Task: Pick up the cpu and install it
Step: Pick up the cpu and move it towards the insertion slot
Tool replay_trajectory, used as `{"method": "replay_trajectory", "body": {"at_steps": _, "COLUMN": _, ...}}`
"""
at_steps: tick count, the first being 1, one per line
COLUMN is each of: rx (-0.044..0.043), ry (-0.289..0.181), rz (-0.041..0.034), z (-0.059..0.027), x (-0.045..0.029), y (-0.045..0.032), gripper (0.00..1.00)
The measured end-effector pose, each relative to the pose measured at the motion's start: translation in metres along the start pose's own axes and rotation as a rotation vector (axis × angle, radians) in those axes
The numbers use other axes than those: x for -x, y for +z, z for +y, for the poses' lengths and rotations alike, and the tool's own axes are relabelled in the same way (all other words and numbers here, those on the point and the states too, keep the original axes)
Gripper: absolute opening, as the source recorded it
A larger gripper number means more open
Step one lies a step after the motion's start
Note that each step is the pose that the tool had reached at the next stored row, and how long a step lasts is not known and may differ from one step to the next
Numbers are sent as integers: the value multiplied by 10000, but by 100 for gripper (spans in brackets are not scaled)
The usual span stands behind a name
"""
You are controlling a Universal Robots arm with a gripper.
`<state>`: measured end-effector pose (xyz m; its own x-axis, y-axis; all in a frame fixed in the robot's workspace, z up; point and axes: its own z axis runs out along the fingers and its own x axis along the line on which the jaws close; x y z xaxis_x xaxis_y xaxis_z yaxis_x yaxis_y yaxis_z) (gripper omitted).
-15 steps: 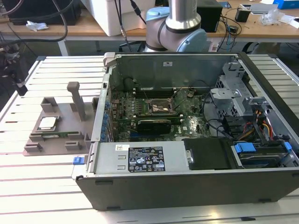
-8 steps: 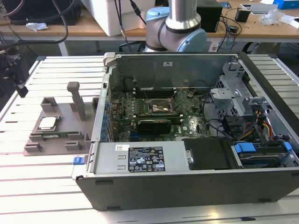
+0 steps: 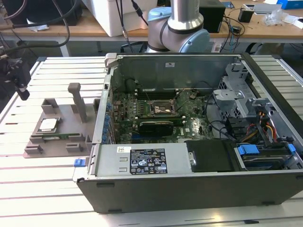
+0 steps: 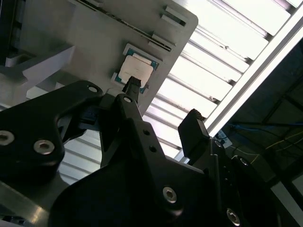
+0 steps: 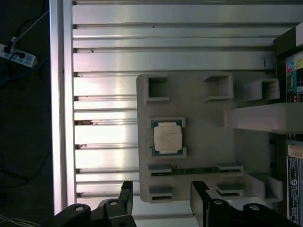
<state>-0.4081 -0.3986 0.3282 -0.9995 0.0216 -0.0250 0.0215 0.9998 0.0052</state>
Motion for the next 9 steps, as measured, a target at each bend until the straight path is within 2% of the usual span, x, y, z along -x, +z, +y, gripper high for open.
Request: {"method": "replay_trajectory", "body": {"at_steps": 9, "rx": 0, "ry": 0, "rz": 0, "z": 0, "x": -1, "y": 51, "gripper": 60}}
